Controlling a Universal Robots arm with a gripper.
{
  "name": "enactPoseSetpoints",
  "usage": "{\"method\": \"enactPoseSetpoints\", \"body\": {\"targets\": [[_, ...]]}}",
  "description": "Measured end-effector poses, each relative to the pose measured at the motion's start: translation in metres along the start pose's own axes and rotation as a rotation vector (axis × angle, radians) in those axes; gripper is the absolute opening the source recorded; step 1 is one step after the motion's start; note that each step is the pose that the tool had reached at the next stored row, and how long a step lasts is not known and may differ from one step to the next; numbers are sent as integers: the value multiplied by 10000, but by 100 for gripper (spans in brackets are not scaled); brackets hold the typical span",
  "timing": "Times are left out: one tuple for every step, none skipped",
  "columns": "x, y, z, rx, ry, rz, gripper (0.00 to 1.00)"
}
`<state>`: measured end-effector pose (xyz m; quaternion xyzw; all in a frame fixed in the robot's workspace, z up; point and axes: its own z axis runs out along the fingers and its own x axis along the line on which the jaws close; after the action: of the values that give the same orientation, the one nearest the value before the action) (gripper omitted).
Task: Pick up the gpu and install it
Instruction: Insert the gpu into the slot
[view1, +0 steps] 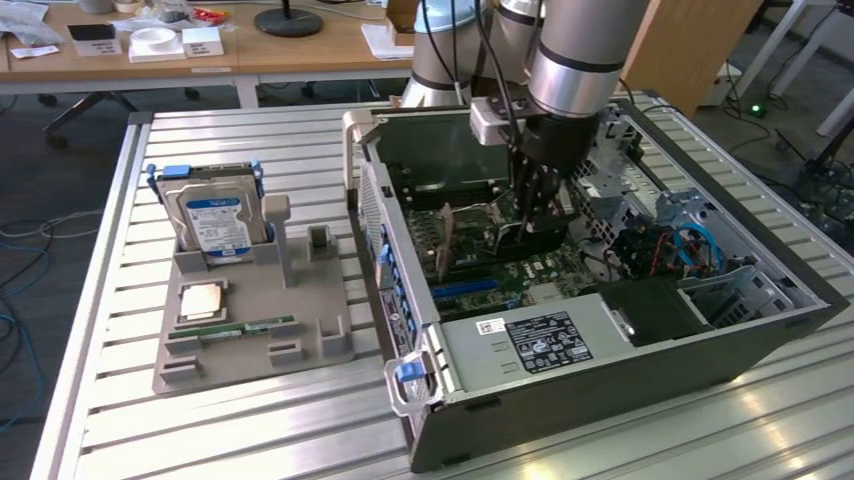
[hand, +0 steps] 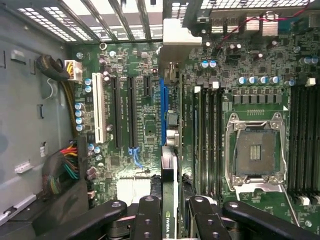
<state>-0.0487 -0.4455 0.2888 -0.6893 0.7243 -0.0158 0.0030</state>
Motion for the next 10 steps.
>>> {"method": "enactPoseSetpoints", "body": {"targets": [[6,2,4,0,0,2,26],[9,4,14,1,-3,1,26],[11,6,25,1,-2,0,26],[13,8,37,0,0,-1,26],[15,11,47,0,-1,-1,26],[16,14,57,0,-1,0,26],[17,18,66,0,0,1,26],[18,22,75,0,-1,1,26],[18,23,77,0,0,0,26],[18,23,77,0,1,-1,26]]}}
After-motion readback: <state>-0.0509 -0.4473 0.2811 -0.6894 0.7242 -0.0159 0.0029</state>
